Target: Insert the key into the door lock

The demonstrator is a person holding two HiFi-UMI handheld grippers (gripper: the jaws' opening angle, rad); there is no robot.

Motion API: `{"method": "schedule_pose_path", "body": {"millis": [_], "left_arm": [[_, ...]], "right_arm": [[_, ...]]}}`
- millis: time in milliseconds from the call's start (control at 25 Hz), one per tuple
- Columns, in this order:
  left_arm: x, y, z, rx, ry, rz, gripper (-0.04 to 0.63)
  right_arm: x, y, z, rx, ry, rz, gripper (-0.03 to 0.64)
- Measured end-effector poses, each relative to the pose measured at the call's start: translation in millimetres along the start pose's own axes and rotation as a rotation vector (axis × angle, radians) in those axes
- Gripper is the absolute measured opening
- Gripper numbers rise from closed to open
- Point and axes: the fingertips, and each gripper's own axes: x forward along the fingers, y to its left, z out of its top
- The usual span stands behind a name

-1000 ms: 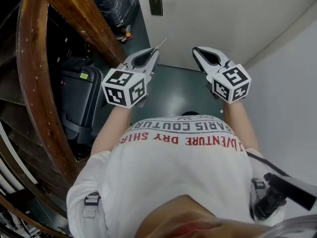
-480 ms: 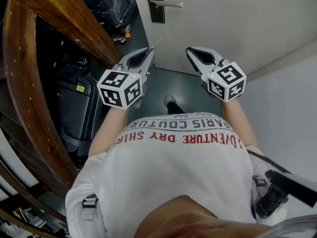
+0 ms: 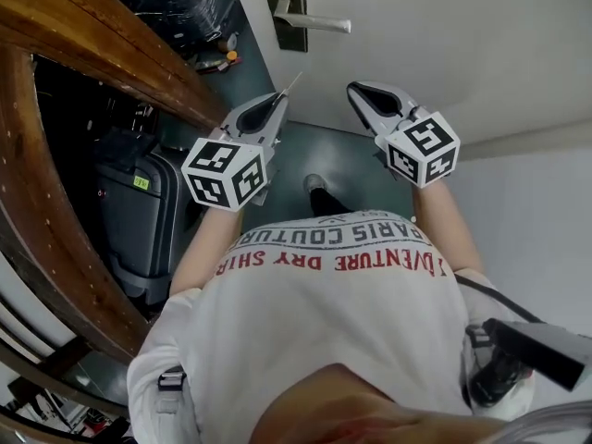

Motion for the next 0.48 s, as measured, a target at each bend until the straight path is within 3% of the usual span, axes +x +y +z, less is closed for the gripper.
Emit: {"method": "schedule_pose_path", "body": {"millis": [240,480], "left_arm": [[1,9,-4,-0.019,0.004,0.011,0.023],[2,17,-4,-0.032,0.003,0.014,0.023]], "right_arm": [[9,-20,33,-0.078,-0.062,-0.045,0.014],[33,-50,67,-0.204,-0.110,-0.101,0.115]]}}
